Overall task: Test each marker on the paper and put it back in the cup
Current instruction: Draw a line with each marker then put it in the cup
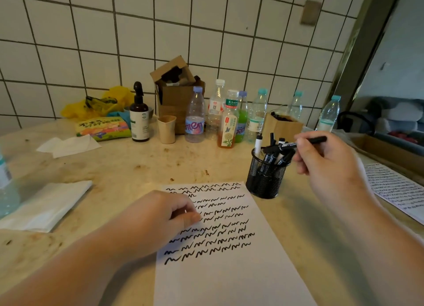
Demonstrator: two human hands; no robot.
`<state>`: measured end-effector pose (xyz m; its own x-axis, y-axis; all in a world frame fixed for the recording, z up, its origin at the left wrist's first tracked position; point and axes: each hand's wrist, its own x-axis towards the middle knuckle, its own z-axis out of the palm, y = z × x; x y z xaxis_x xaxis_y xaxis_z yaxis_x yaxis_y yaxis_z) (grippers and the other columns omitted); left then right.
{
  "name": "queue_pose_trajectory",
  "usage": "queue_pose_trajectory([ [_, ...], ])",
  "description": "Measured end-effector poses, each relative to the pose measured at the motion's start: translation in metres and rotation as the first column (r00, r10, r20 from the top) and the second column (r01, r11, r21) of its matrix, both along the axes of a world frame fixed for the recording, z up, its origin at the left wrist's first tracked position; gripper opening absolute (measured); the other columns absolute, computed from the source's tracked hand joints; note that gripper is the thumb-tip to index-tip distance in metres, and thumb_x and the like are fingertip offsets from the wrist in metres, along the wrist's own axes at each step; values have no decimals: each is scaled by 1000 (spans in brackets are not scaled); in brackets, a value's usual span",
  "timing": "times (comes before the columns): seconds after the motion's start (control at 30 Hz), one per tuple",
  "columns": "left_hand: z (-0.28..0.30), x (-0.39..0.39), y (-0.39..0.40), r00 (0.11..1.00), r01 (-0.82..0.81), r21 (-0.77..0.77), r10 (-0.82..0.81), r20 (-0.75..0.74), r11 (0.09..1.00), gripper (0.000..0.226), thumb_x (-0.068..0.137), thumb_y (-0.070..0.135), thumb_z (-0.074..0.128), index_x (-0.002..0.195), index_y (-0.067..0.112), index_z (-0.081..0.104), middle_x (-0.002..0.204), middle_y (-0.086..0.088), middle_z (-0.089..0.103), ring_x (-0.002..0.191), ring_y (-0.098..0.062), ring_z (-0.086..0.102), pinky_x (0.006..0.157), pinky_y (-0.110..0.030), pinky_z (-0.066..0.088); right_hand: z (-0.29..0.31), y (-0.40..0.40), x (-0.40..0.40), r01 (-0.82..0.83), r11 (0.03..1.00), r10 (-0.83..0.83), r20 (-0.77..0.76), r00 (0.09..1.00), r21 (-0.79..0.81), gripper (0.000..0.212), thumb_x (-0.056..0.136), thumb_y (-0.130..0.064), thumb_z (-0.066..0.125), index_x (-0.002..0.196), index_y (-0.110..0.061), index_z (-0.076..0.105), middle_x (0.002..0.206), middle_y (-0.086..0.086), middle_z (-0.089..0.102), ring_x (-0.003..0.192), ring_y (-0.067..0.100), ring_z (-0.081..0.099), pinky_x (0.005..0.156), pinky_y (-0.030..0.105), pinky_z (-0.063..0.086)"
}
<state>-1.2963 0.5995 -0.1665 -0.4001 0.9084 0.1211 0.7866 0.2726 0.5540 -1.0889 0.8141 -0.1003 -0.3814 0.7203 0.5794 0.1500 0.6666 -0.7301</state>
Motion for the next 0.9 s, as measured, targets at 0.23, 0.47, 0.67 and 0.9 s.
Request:
queue_pose_trajectory([
  [0.23,0,-2,1,1000,-9,-30,9,-13,999,16,89,57,58,89,44,69,77,26,68,66,-6,62,61,-25,51,24,18,-37,91,996,-92,286,954,16,7,96,-27,62,102,-25,64,82,-3,72,76,14,68,65,35,57],
  [0.47,0,-3,2,1000,-5,-11,5,-6,1000,12,91,50,62,90,43,70,78,36,65,74,8,60,57,-15,44,28,20,-54,157,987,-161,310,937,39,14,97,-35,59,105,-26,65,80,-2,73,70,16,66,65,36,59],
  [0.67,-2,-3,3,1000,0,-10,0,-15,1000,11,90,50,63,90,42,70,81,37,64,75,9,60,58,-11,44,21,22,-52,155,979,-201,491,848,134,26,91,-39,68,111,-25,73,103,1,72,88,22,65,71,33,52],
  [0.9,-3,-3,3,999,-13,-22,12,-31,1000,10,92,47,62,91,42,70,82,33,66,75,6,60,64,-17,51,1,29,-22,263,961,-261,29,965,-87,30,96,-21,58,125,-30,58,97,-7,67,76,14,59,67,34,48],
])
